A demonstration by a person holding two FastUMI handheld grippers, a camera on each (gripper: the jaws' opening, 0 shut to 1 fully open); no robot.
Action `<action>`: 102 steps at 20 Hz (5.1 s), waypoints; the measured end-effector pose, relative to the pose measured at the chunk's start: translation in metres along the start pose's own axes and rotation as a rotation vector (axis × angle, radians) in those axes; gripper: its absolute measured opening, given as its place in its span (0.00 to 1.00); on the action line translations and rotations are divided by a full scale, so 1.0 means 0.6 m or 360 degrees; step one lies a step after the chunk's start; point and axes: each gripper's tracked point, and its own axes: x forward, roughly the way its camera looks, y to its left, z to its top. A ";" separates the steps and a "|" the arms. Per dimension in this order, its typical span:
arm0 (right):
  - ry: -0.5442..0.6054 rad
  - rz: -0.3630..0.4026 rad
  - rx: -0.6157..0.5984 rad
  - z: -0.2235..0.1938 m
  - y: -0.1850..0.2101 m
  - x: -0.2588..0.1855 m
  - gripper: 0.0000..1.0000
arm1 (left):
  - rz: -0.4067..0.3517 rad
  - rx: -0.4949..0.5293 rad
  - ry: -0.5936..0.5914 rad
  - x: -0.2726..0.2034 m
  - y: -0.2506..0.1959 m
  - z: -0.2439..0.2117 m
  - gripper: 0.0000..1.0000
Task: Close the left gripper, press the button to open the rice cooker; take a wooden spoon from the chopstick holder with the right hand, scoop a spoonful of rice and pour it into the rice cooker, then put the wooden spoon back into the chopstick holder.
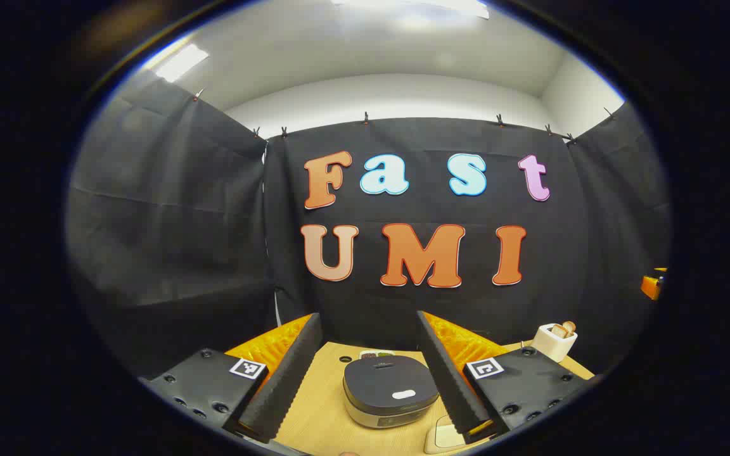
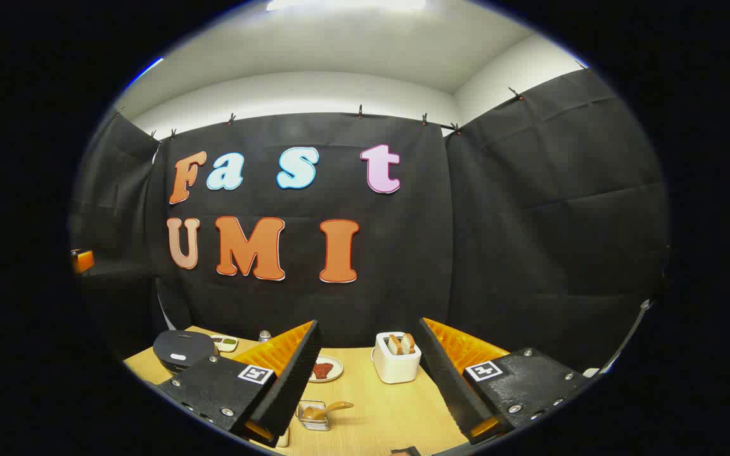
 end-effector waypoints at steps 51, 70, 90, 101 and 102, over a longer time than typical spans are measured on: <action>-0.0004 -0.0030 -0.0209 -0.008 0.002 0.024 0.95 | -0.0386 0.0009 0.0250 0.103 -0.104 -0.104 0.04; 0.0214 -0.0149 -0.0120 -0.102 0.010 0.071 0.95 | -0.0514 0.0041 0.0914 0.240 -0.138 -0.490 0.04; 0.0191 -0.0158 -0.0048 -0.092 0.010 0.039 0.97 | -0.0522 -0.0006 0.1015 0.227 -0.130 -0.475 0.05; 0.0119 -0.0144 -0.0002 -0.116 0.010 0.038 0.95 | -0.0352 -0.0071 0.0471 0.212 -0.014 -0.188 0.00; 0.0134 -0.0146 0.0008 -0.132 0.011 0.045 0.95 | -0.0330 -0.0055 0.0411 0.204 -0.001 -0.161 0.00</action>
